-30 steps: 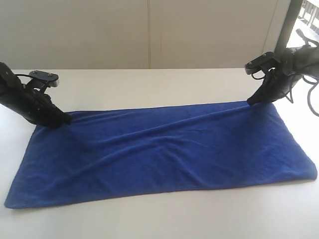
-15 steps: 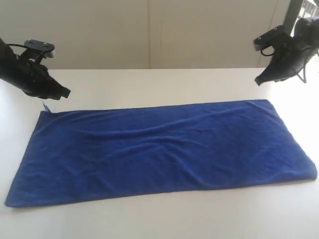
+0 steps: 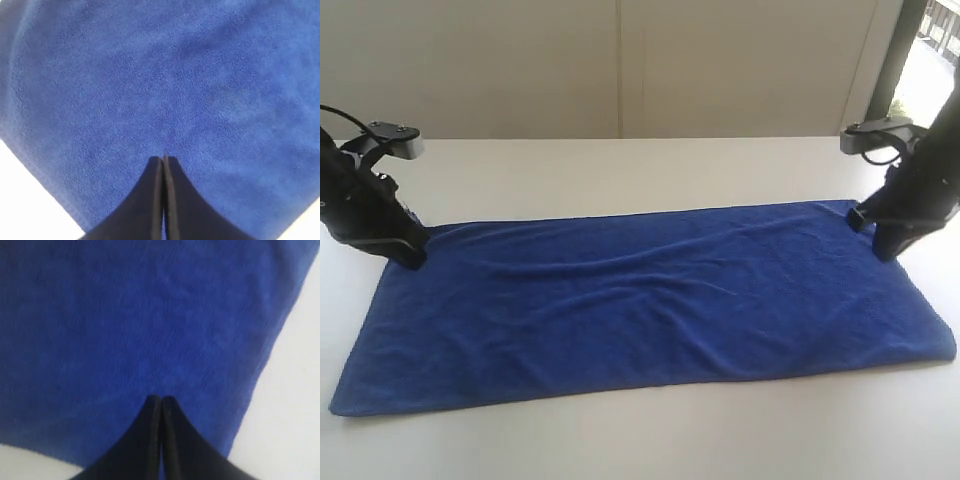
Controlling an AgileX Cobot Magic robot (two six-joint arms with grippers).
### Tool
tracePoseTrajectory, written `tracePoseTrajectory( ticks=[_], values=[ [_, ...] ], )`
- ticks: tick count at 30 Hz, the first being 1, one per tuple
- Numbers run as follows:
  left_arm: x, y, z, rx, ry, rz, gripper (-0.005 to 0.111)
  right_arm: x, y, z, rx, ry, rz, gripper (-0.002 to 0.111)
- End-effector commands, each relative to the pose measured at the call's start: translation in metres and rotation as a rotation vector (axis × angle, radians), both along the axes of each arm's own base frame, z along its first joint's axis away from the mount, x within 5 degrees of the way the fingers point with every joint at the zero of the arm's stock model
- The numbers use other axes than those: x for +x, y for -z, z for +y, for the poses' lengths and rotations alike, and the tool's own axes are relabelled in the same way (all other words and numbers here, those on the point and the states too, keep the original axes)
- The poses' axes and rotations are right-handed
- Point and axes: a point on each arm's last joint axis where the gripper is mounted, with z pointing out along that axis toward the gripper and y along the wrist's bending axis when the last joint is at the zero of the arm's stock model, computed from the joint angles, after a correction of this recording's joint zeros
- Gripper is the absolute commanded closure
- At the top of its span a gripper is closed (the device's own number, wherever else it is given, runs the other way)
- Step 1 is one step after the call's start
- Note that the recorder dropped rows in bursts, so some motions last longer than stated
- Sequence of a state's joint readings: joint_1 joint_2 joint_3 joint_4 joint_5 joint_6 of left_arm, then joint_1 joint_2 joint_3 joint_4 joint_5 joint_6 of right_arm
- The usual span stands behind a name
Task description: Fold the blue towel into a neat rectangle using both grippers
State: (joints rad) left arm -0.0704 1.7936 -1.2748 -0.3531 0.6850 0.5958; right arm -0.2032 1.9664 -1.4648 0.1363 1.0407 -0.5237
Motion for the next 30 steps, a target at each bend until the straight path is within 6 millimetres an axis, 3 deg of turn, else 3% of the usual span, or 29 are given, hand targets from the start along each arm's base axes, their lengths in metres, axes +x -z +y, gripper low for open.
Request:
tracePoseTrajectory(
  ticks=[1,8,22,30],
  values=[
    [-0.016,-0.002,-0.002,-0.04,-0.024,0.001,0.107,-0.035,0.015,0.004,0.003,0.006,0.032,0.108],
    [-0.036,0.0,-0.004,-0.081,-0.021,0.063,0.107,-0.055,0.052,0.006,-0.032,0.047,-0.023,0.108],
    [-0.066,-0.015,-0.003,-0.094,-0.022,0.039,0.107,-0.084,0.077,0.006,-0.072,0.154,0.091,0.108],
    [-0.072,-0.023,-0.002,-0.07,0.045,0.007,0.107,-0.116,0.087,0.012,-0.06,0.146,0.303,0.108]
  ],
)
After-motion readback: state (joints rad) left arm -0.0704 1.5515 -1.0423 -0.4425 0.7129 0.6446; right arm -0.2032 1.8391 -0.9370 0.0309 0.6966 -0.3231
